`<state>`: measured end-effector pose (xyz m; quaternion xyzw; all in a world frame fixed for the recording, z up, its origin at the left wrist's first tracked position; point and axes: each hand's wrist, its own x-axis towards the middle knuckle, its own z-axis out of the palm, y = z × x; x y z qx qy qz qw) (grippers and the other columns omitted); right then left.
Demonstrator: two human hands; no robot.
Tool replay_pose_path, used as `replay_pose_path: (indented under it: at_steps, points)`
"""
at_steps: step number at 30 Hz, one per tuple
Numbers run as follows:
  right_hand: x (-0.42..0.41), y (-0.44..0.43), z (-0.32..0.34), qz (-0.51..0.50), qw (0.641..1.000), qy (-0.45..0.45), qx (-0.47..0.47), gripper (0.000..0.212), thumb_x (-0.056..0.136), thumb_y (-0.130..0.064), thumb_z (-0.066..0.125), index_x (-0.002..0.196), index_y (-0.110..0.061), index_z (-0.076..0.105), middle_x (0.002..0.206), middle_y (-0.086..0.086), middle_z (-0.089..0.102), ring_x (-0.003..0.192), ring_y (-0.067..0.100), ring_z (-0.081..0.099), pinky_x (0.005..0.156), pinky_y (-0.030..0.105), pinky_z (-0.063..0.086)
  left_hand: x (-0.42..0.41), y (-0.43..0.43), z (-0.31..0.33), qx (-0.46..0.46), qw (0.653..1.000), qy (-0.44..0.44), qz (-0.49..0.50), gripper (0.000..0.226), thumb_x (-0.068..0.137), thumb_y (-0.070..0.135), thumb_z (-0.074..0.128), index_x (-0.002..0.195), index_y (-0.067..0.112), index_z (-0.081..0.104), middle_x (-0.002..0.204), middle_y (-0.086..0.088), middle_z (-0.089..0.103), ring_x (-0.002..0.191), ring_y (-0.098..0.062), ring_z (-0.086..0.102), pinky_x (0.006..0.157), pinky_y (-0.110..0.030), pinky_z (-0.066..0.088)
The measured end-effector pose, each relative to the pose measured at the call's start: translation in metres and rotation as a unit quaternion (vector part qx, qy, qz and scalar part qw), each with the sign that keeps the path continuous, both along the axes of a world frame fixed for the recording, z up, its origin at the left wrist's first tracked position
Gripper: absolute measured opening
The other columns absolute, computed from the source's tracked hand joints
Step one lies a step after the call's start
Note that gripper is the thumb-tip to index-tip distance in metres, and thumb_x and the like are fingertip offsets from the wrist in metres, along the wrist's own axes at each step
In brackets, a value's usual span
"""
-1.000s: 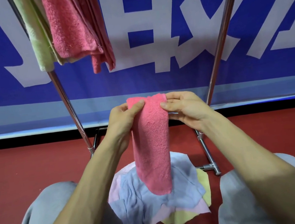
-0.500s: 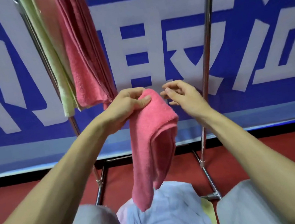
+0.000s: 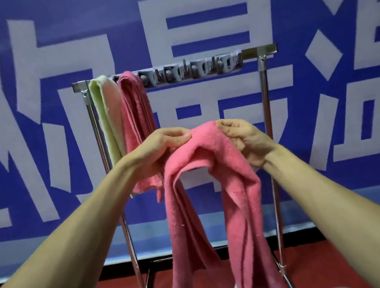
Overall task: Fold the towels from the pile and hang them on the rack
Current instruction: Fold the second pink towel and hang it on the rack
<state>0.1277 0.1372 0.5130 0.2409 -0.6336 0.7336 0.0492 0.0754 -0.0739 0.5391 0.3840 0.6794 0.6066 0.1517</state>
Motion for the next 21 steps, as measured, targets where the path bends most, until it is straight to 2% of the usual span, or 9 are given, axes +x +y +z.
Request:
replay_pose_path:
  at_steps: [2, 6, 8, 10, 12, 14, 16, 19, 21]
  points:
    - [-0.002, -0.002, 0.016, -0.025, 0.999, 0.029, -0.012, 0.031, 0.078, -0.035, 0.074, 0.097, -0.01, 0.07, 0.073, 0.002, 0.062, 0.057, 0.015, 0.046, 0.049, 0.022, 0.037, 0.001, -0.001, 0.003, 0.012, 1.0, -0.012, -0.004, 0.023, 0.087, 0.014, 0.06, 0.107, 0.001, 0.057, 0.074, -0.001, 0.055, 0.056, -0.006, 0.051, 0.053, -0.015, 0.044]
    - [-0.001, -0.009, 0.047, -0.04, 0.993, 0.071, -0.087, 0.014, 0.08, -0.019, 0.062, 0.085, -0.008, 0.068, 0.069, 0.004, 0.067, 0.057, 0.011, 0.06, 0.057, 0.021, 0.051, -0.001, -0.001, 0.003, 0.034, 0.997, -0.042, -0.056, 0.045, 0.082, 0.009, 0.065, 0.122, -0.006, 0.051, 0.076, -0.003, 0.068, 0.059, -0.009, 0.065, 0.055, -0.021, 0.054]
    - [-0.003, -0.012, 0.06, -0.051, 0.99, 0.084, -0.1, 0.013, 0.08, -0.016, 0.059, 0.085, -0.007, 0.067, 0.07, 0.005, 0.068, 0.057, 0.011, 0.062, 0.058, 0.021, 0.053, 0.001, -0.001, 0.006, 0.026, 0.996, -0.037, -0.076, 0.049, 0.075, 0.004, 0.064, 0.121, -0.007, 0.053, 0.08, -0.005, 0.071, 0.064, -0.013, 0.069, 0.059, -0.023, 0.057]
    - [-0.005, -0.014, 0.071, -0.068, 0.989, 0.087, -0.101, 0.012, 0.08, -0.016, 0.062, 0.083, -0.008, 0.07, 0.07, 0.005, 0.069, 0.057, 0.01, 0.062, 0.058, 0.021, 0.052, 0.0, 0.0, 0.013, 0.028, 0.997, -0.021, -0.074, 0.04, 0.074, 0.002, 0.063, 0.114, -0.004, 0.059, 0.083, -0.006, 0.072, 0.067, -0.014, 0.07, 0.063, -0.023, 0.058]
    - [-0.006, -0.017, 0.081, -0.073, 0.988, 0.085, -0.107, 0.01, 0.087, -0.011, 0.057, 0.085, -0.007, 0.066, 0.062, 0.002, 0.067, 0.047, 0.006, 0.059, 0.047, 0.015, 0.05, -0.008, 0.002, 0.022, 0.042, 0.998, -0.002, -0.046, 0.038, 0.075, 0.003, 0.065, 0.112, -0.007, 0.06, 0.086, -0.01, 0.07, 0.07, -0.016, 0.068, 0.067, -0.024, 0.058]
    - [-0.011, -0.018, 0.089, -0.051, 0.987, 0.083, -0.126, 0.018, 0.097, -0.002, 0.043, 0.086, -0.004, 0.057, 0.047, -0.003, 0.06, 0.032, 0.001, 0.05, 0.033, 0.011, 0.039, -0.019, 0.002, 0.031, 0.056, 0.998, 0.024, -0.009, 0.042, 0.076, 0.005, 0.071, 0.111, -0.013, 0.058, 0.091, -0.019, 0.062, 0.078, -0.023, 0.062, 0.071, -0.03, 0.052]
    - [-0.02, -0.02, 0.096, -0.052, 0.985, 0.077, -0.146, 0.023, 0.1, 0.001, 0.036, 0.085, -0.003, 0.053, 0.041, -0.004, 0.056, 0.028, 0.001, 0.048, 0.03, 0.01, 0.035, -0.031, 0.002, 0.039, 0.068, 0.997, 0.04, 0.008, 0.045, 0.077, 0.01, 0.071, 0.112, -0.014, 0.056, 0.098, -0.021, 0.055, 0.084, -0.027, 0.052, 0.073, -0.032, 0.046]
    - [-0.046, -0.017, 0.105, -0.045, 0.984, 0.06, -0.159, 0.02, 0.098, 0.001, 0.04, 0.087, -0.002, 0.057, 0.048, 0.002, 0.062, 0.039, 0.007, 0.057, 0.04, 0.017, 0.047, -0.052, 0.003, 0.053, 0.092, 0.995, 0.048, 0.007, 0.044, 0.082, 0.015, 0.067, 0.115, -0.012, 0.056, 0.1, -0.018, 0.057, 0.084, -0.023, 0.054, 0.076, -0.032, 0.046]
    - [-0.068, -0.019, 0.112, -0.067, 0.981, 0.037, -0.177, 0.019, 0.094, 0.001, 0.046, 0.082, -0.003, 0.061, 0.054, 0.008, 0.064, 0.049, 0.015, 0.062, 0.051, 0.024, 0.054, -0.067, 0.005, 0.064, 0.117, 0.992, 0.05, -0.002, 0.034, 0.086, 0.016, 0.065, 0.112, -0.005, 0.061, 0.093, -0.01, 0.064, 0.079, -0.016, 0.06, 0.073, -0.027, 0.049]
